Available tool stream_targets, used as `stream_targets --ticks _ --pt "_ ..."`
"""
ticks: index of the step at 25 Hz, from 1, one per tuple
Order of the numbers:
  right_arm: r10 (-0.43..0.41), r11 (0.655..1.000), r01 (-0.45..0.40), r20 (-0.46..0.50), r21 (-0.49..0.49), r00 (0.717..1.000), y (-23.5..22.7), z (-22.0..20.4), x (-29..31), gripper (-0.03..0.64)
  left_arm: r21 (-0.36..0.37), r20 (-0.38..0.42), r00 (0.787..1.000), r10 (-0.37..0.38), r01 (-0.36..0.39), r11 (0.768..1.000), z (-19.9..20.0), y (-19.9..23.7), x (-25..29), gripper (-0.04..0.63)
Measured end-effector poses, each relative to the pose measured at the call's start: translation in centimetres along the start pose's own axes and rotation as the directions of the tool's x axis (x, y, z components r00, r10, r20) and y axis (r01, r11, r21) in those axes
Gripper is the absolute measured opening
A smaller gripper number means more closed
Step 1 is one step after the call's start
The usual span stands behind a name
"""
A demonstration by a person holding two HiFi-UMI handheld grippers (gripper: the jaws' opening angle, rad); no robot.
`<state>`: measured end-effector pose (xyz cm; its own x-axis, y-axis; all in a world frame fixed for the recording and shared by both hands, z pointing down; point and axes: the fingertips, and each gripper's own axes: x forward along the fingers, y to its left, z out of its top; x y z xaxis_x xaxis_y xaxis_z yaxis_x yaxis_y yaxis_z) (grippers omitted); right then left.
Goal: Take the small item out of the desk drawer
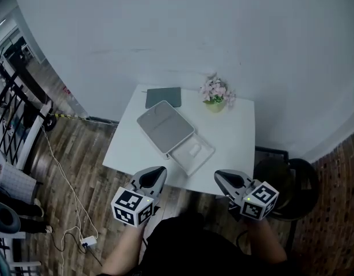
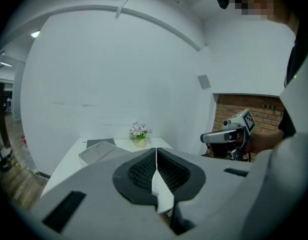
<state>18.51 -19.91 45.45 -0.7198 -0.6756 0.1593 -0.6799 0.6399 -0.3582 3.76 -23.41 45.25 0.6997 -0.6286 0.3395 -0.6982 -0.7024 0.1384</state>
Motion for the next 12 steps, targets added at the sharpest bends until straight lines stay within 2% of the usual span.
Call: stream_targets --ticks 5,9,12 --pt "-0.026 1.0 0.026 -0.075 0.003 0.997 -2.7 -1.1 2.5 0.003 -0.054 0.003 1.0 0.01 -0.01 0.999 -0.5 3.0 1.3 0.014" --pt "-0.039 0.998 0.034 -0.116 -0.044 0.993 -3.8 0.3 5.3 0.003 -0.071 0.036 0.999 0.004 -0.002 0.997 0.5 5.6 2.0 0.014" --pt "-0.045 0.993 0.027 -0.157 -0.117 0.987 -4.1 1.6 8.1 0.003 -0.086 0.065 0.998 0.007 -0.001 0.996 1.4 7.8 2.3 0.014"
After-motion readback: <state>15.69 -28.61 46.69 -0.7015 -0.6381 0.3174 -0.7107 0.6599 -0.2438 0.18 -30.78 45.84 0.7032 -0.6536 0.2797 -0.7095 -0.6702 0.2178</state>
